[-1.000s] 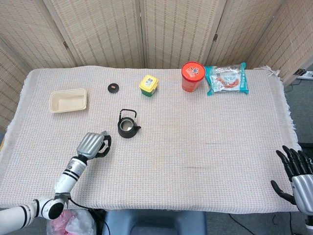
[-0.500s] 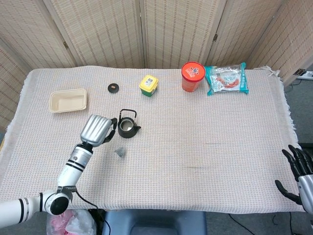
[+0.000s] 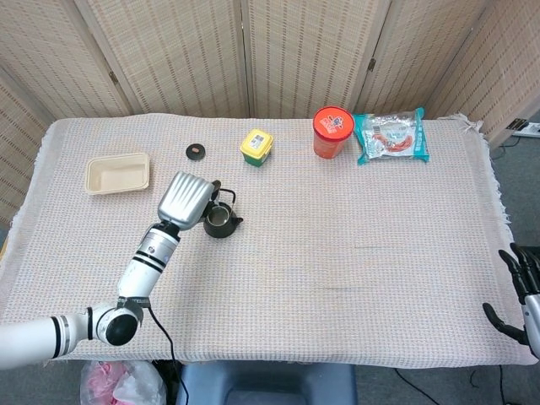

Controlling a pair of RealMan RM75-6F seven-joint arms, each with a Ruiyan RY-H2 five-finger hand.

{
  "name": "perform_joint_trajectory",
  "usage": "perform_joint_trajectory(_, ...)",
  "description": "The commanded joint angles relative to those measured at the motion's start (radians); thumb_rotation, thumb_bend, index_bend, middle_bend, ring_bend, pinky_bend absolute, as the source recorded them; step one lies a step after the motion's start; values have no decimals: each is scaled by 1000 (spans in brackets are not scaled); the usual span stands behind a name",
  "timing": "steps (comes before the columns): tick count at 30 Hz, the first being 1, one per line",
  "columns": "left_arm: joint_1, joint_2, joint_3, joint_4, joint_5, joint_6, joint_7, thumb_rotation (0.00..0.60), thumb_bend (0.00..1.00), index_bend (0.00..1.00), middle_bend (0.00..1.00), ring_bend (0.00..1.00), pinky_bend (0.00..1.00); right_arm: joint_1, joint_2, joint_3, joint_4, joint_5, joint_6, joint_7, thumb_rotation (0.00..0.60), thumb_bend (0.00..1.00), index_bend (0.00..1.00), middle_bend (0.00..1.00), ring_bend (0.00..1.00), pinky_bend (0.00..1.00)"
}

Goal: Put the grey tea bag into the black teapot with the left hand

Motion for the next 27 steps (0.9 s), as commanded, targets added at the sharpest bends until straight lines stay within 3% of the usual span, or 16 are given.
perform_joint_trajectory(1,-20,-5,-3,19,-20,-10,-2,600,514,614,1000,1000,1000,2,2,4,1,7,-5,5,600,216,0,0,0,0)
perform_joint_trajectory(13,-60,-26,30,118,-28,-58,-64,600,514,616,1000,1000,1000,4,1,14,-4,31,-18,-6,600,216,0,0,0,0)
perform_joint_trajectory(27,-82,-19,53,152,-38,-68,-95,600,514,617,1000,1000,1000,11,0,21,-13,47,-37,-20,600,219,0,0,0,0)
